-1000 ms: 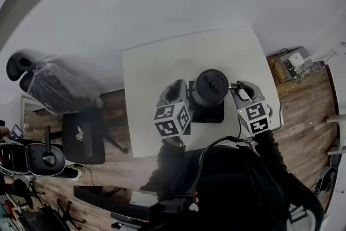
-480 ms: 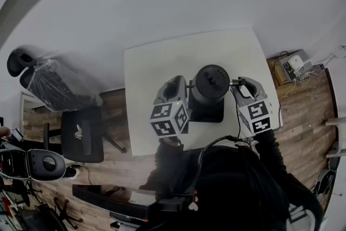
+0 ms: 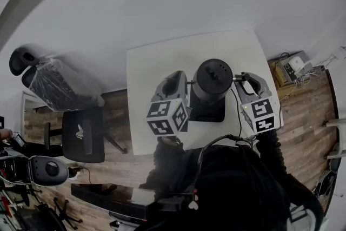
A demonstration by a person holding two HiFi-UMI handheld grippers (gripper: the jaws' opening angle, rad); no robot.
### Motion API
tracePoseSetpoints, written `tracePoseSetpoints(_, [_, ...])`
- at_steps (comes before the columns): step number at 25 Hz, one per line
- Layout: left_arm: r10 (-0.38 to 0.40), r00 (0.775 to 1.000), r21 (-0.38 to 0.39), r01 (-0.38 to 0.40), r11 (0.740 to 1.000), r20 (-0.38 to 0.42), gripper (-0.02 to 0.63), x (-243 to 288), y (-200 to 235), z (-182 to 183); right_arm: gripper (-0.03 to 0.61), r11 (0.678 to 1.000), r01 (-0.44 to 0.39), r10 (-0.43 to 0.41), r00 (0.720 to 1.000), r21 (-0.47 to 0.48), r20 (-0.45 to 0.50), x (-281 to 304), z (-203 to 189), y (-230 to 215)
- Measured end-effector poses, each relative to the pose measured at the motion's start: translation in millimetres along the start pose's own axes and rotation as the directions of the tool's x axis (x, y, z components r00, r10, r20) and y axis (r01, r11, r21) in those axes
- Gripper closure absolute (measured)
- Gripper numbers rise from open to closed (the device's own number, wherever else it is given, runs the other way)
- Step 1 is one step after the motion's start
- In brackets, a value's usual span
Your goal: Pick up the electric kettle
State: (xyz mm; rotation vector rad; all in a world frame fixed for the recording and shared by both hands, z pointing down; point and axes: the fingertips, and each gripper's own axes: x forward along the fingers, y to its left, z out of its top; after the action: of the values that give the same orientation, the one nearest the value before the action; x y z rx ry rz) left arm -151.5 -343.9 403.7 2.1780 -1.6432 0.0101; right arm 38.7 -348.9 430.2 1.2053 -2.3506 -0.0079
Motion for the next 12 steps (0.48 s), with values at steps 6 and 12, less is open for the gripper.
tracePoseSetpoints(6, [-0.016, 1.000, -0.014, 0.016, 1.000, 0.018, 0.592, -4.9, -3.8, 10.0, 0.476, 1.000, 0.016, -0.016, 1.000, -0.011, 0.015, -6.3, 12.7, -2.7])
tracePoseSetpoints(12, [-0.027, 0.999, -0.012, 0.028, 1.000, 0.017, 0.594, -8.4, -8.8, 20.2, 0.476, 1.000, 0.026, -0.026, 0.999, 0.013, 0.034, -10.7, 20.9, -5.3])
